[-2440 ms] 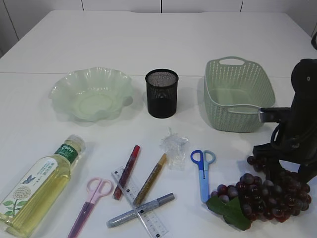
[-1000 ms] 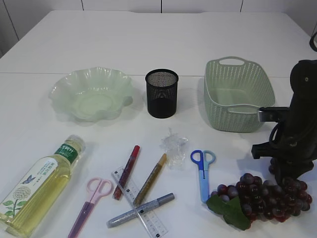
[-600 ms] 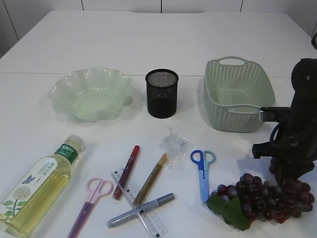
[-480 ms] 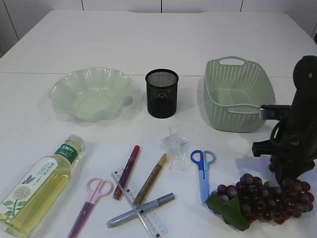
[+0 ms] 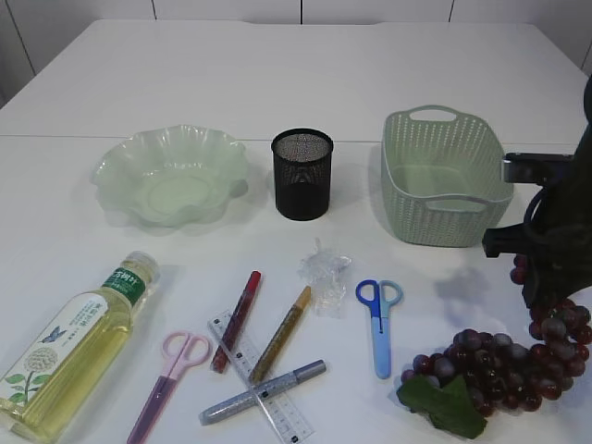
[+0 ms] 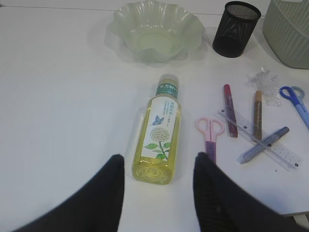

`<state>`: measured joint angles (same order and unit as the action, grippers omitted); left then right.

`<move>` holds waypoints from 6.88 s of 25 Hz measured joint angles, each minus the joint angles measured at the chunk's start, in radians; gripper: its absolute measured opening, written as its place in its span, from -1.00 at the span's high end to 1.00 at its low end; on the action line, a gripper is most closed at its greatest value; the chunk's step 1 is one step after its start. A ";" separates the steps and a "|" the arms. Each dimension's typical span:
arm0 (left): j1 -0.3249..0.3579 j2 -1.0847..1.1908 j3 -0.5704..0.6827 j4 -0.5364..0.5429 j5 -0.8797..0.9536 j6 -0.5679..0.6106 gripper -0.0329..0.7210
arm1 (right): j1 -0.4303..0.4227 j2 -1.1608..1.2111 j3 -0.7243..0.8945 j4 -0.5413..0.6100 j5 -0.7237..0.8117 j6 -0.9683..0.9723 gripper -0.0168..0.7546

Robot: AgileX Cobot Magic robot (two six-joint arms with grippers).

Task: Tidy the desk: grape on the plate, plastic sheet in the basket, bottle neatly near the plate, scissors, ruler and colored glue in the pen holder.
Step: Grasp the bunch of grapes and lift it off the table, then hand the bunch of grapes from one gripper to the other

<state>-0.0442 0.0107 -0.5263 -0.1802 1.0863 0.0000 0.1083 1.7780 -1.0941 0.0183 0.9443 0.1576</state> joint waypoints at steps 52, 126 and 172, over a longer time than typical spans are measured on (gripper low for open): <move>0.000 0.259 0.000 -0.311 -0.157 0.194 0.08 | 0.023 -0.444 -0.120 0.983 0.162 -0.864 0.70; -0.390 1.436 -0.252 -1.593 -0.130 1.997 -0.65 | 0.241 -0.411 -0.120 1.208 0.078 -0.911 0.70; -0.461 1.570 -0.370 -1.593 -0.149 1.988 0.52 | 0.241 -0.409 -0.120 1.237 0.078 -0.989 0.70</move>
<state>-0.5054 1.5802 -0.8968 -1.7737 0.9371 1.9876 0.3491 1.3694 -1.2140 1.2552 1.0228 -0.8309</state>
